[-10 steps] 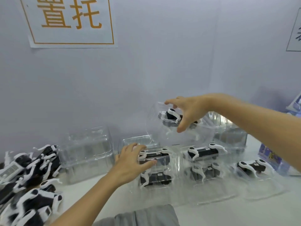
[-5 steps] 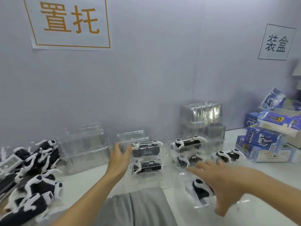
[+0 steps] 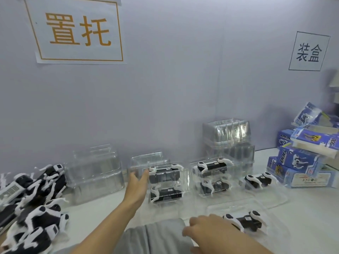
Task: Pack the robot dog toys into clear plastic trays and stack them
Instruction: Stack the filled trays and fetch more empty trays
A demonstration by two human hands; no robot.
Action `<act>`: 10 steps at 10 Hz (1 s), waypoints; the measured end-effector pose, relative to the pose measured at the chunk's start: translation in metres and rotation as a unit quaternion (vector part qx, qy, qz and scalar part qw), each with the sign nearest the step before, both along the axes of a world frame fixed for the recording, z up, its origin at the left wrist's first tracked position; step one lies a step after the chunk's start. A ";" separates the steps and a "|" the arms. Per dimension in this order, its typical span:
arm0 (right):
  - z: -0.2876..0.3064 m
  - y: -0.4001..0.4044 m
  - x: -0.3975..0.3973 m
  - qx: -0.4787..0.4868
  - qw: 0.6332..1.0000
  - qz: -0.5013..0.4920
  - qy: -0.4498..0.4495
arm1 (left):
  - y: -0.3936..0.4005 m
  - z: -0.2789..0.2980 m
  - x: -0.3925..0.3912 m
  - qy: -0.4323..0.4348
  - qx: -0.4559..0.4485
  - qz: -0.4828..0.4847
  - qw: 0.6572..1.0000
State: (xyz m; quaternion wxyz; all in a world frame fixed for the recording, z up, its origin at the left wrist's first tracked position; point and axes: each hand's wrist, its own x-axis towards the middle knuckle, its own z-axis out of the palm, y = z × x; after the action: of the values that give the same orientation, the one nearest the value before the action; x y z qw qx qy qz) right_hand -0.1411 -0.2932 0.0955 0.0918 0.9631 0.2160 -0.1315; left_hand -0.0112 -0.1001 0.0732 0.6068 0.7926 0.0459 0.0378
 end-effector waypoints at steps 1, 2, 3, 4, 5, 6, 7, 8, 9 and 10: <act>-0.017 -0.007 0.015 -0.069 0.997 -0.029 0.025 | 0.000 -0.003 0.002 0.031 -0.017 0.006 0.999; -0.032 -0.028 0.029 -0.051 0.995 -0.080 0.026 | 0.003 -0.006 0.005 0.046 -0.042 0.004 0.998; -0.033 -0.048 0.034 -0.044 0.994 -0.090 0.051 | 0.004 -0.006 0.004 0.067 -0.061 0.005 0.996; -0.030 -0.075 0.038 -0.043 0.990 -0.133 0.034 | 0.003 -0.006 0.002 0.106 -0.078 0.005 0.991; -0.043 -0.085 0.032 -0.019 0.988 -0.151 0.004 | 0.002 -0.006 0.002 0.113 -0.074 -0.001 0.991; -0.038 -0.077 0.031 -0.012 0.989 -0.139 -0.057 | 0.003 -0.008 0.003 0.106 -0.075 -0.006 0.991; -0.032 -0.050 0.039 0.037 0.985 -0.135 -0.102 | 0.002 -0.009 0.005 0.100 -0.079 -0.023 0.992; -0.024 -0.018 0.044 0.089 0.975 -0.121 -0.161 | -0.001 -0.009 0.005 0.095 -0.074 -0.039 0.992; -0.016 0.008 0.050 0.175 0.961 -0.094 -0.191 | 0.001 -0.010 0.006 0.096 -0.061 -0.052 0.992; 0.002 0.025 0.065 0.269 0.930 -0.079 -0.236 | 0.011 -0.014 0.007 0.096 -0.069 -0.040 0.992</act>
State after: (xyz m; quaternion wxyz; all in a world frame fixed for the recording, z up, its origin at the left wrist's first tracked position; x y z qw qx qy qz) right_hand -0.0760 -0.2685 0.0973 -0.1335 0.9690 0.1383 0.1555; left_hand -0.0040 -0.0892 0.0596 0.6537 0.7501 0.0748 -0.0664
